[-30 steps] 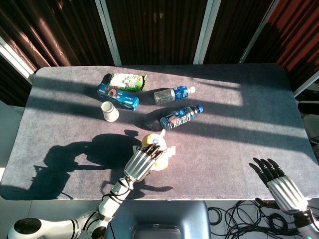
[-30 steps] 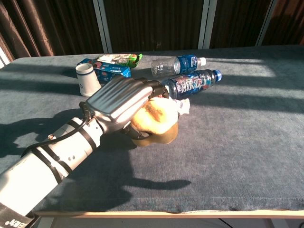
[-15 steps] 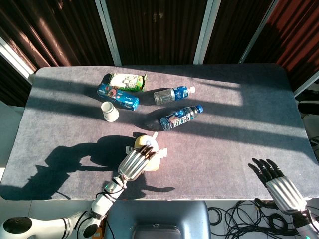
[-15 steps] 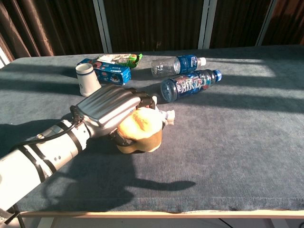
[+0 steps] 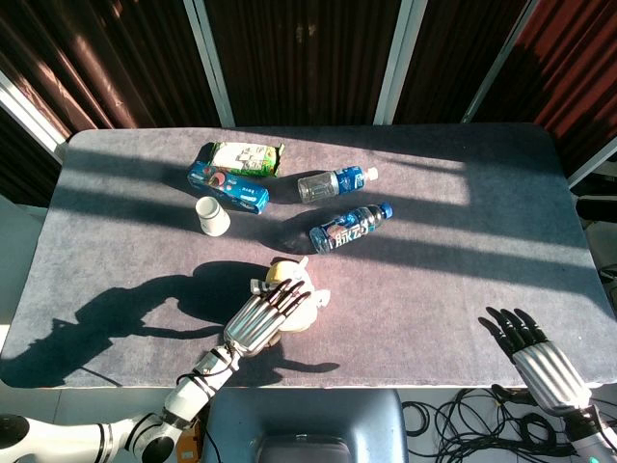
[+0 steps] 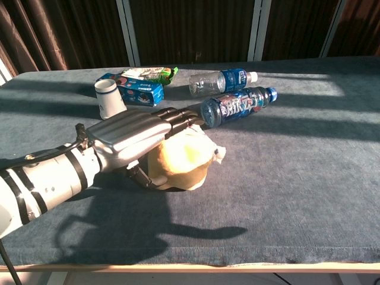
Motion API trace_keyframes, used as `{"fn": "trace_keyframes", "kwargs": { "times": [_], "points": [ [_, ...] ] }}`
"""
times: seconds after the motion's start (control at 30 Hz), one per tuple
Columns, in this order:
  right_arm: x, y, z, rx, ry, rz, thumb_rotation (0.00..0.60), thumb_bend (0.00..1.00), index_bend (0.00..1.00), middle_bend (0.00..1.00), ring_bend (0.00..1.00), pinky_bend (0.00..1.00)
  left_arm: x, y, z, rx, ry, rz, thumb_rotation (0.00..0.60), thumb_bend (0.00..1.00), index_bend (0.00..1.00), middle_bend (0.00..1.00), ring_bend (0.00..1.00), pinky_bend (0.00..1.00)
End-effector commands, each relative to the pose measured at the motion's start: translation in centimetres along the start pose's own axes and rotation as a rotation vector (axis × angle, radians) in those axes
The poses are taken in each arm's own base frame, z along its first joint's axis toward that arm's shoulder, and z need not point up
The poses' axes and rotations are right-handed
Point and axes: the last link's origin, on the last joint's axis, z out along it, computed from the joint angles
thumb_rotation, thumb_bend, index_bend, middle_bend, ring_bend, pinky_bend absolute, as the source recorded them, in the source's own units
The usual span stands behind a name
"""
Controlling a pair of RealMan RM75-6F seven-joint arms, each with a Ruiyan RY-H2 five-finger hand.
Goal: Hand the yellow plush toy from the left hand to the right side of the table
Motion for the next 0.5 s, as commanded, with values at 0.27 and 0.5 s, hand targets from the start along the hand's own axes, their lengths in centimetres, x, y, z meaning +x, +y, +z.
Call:
{"fn": "trace_keyframes", "kwargs": {
  "times": [0.27,0.5],
  "points": [
    [-0.1,-0.1,0.0,0.0,-0.002,-0.001,0.6,0.0,0.0,0.0,0.0,0.0,2.7,-1.7,-2.9,0.021,0.043,0.015,0.6,0.27,0.0,0.0,0.01,0.34],
    [-0.2,-0.3,0.3,0.012,0.005,-0.005,0.6,0.0,0.0,0.0,0.0,0.0,3.1,-7.2,-9.5,0.174,0.037,0.055,0.6,0.27,0.0,0.0,0.03,0.34]
  ]
}}
